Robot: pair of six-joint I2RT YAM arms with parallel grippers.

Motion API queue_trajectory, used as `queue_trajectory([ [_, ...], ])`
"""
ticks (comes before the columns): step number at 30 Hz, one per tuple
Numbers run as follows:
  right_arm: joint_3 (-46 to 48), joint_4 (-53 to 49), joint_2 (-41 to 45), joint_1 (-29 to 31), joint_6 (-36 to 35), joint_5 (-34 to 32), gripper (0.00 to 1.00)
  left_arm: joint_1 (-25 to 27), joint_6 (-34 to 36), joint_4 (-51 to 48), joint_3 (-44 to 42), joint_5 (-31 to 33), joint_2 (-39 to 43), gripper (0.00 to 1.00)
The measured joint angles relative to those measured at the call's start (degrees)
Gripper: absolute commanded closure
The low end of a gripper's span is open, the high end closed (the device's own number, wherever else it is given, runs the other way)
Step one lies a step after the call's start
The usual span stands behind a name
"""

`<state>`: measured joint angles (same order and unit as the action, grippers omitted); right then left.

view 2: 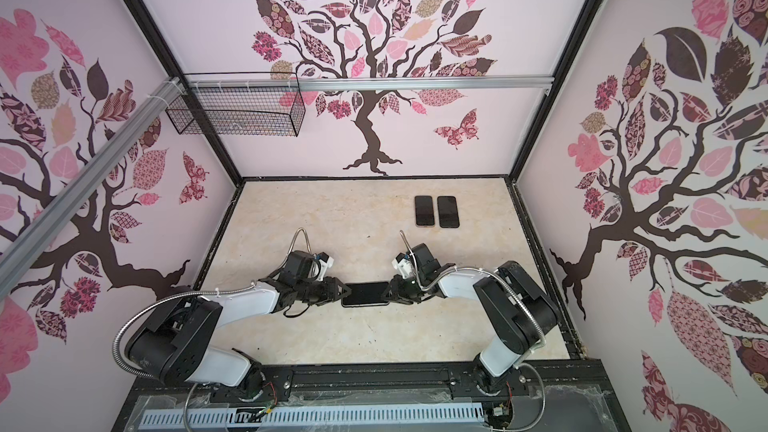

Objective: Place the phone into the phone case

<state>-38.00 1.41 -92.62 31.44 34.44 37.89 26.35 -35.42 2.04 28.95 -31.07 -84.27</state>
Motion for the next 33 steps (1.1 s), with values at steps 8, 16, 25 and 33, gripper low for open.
queue_trajectory([
  [8,-0.4,-0.7,0.1,0.2,-0.4,-1.7,0.71,0.0,0.5,-0.6,0.2,1.0,0.0,0.55],
  [16,-1.3,-1.6,0.1,0.7,-1.1,-3.5,0.77,0.0,1.2,-1.4,1.0,1.6,-1.0,0.65],
  [25,-2.3,-2.3,0.0,1.5,-2.0,-5.8,0.79,-0.1,1.2,-1.5,1.2,1.6,-1.6,0.72],
  [33,-3.3,-2.6,-1.1,2.3,-2.3,-6.8,0.80,-0.6,1.1,-1.5,1.2,1.5,-1.7,0.75],
])
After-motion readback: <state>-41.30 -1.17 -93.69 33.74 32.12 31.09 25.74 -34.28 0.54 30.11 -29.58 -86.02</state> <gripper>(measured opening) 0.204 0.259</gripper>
